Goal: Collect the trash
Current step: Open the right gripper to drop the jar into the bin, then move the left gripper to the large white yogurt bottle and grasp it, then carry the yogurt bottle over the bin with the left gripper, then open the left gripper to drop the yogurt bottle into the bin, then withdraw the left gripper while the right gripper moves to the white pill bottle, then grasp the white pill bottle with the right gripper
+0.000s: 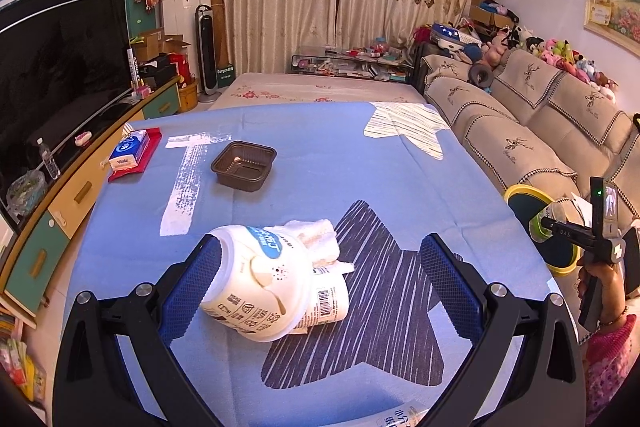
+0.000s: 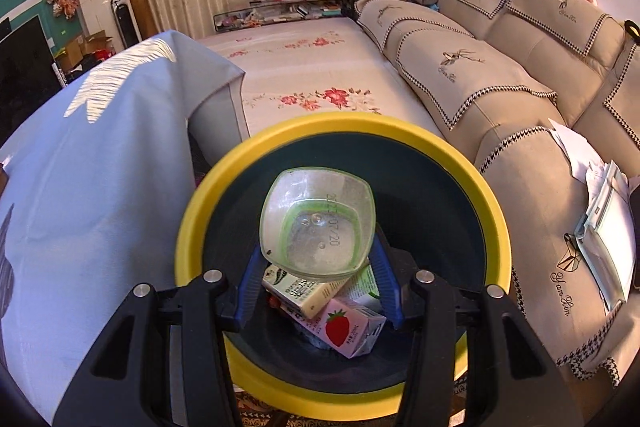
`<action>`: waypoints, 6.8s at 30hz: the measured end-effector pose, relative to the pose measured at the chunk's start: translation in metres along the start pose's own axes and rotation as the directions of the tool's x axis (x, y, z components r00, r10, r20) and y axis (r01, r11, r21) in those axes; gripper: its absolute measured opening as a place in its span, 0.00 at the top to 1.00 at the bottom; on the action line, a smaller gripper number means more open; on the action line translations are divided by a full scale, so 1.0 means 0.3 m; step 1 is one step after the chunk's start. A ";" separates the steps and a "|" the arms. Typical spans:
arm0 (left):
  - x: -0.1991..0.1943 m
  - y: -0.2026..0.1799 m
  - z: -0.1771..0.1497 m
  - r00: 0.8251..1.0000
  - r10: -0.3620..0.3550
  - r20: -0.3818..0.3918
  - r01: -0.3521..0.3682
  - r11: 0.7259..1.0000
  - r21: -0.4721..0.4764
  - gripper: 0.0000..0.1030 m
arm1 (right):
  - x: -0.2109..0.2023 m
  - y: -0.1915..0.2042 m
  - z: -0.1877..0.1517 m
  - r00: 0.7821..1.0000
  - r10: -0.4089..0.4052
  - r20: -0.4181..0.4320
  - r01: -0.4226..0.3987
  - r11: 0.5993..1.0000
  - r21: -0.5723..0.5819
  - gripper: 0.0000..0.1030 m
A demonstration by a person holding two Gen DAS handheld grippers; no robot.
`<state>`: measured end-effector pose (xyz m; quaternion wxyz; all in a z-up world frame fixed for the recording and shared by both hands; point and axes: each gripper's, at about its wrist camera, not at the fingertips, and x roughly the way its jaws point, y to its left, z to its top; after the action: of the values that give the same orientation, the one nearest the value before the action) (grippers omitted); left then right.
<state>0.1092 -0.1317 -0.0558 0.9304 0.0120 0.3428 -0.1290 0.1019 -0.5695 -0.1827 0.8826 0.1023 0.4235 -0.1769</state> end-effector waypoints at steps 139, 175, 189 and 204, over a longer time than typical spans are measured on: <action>0.703 -1.360 0.027 0.792 -0.269 -0.549 0.508 0.789 0.346 0.21 | -0.282 -0.381 -0.195 0.995 -0.092 0.027 0.086 0.982 0.167 0.40; -0.065 -0.370 0.198 0.985 -0.169 -0.041 0.173 0.975 0.136 0.05 | -0.407 -0.001 -0.139 0.995 0.044 0.084 -0.042 0.999 -0.025 0.38; -0.229 0.307 -0.003 0.997 0.074 0.015 -0.072 0.989 -0.130 0.05 | -0.446 0.735 -0.124 0.915 0.400 -0.048 -0.390 0.851 -0.353 0.38; -0.265 0.483 -0.062 0.994 0.102 0.036 -0.092 0.975 -0.204 0.05 | -0.534 1.272 -0.291 0.859 0.493 -0.139 -0.508 0.785 -0.354 0.13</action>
<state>0.0753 0.0288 -0.0287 0.9397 -0.0686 0.3316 -0.0482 0.0992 -0.1548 -0.0997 0.8919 0.0422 0.4243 0.1505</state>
